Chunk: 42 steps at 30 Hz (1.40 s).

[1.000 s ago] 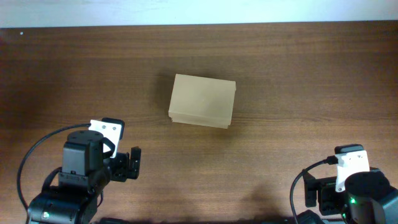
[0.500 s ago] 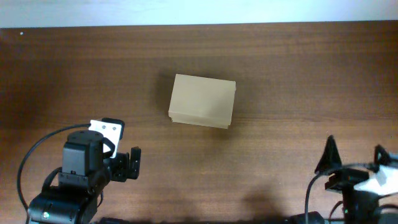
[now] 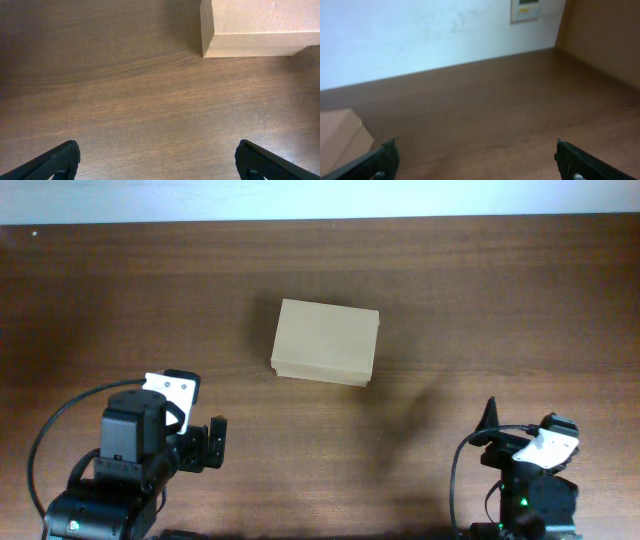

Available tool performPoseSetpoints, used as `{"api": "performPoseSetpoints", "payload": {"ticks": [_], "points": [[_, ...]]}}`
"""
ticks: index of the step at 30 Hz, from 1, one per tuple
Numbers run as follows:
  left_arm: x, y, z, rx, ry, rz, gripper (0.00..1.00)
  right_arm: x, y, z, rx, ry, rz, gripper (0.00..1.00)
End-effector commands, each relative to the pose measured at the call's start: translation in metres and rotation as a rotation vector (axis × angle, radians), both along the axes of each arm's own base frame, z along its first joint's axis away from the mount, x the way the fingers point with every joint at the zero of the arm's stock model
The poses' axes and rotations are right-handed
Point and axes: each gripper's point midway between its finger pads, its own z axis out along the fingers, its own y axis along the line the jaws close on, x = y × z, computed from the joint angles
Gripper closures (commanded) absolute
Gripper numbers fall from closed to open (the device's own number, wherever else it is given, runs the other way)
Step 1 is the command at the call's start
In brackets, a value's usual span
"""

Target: Pack container

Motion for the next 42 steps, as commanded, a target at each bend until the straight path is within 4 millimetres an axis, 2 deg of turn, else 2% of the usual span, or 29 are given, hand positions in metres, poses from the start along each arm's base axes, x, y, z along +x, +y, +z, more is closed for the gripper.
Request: {"api": "performPoseSetpoints", "payload": {"ticks": [1, 5, 7, 38, 40, 42], "points": [[0.0, 0.0, -0.001, 0.002, 0.0, 0.001, 0.0, 0.005, 0.002, -0.025, 0.0, 0.04, 0.014, 0.01], [0.0, 0.0, -0.001, 0.002, 0.0, 0.001, 0.0, 0.007, 0.002, -0.054, 0.003, 0.102, 0.014, 0.01], [0.0, 0.0, -0.001, 0.002, 0.0, 0.001, 0.0, 0.007, 0.002, -0.062, 0.003, 0.119, 0.014, 0.01], [-0.001, 0.0, -0.003, 0.003, 0.004, 0.001, 0.0, 0.008, 0.001, -0.06, 0.002, 0.113, 0.014, 0.01], [0.004, 0.011, 0.003, 0.053, -0.062, 0.03, 0.0, 0.008, 0.001, -0.06, 0.002, 0.113, 0.014, 0.01], [0.01, 0.02, 0.02, 0.071, -0.193, 0.078, 0.0, 0.008, 0.001, -0.06, 0.002, 0.113, 0.014, 0.0]]}}
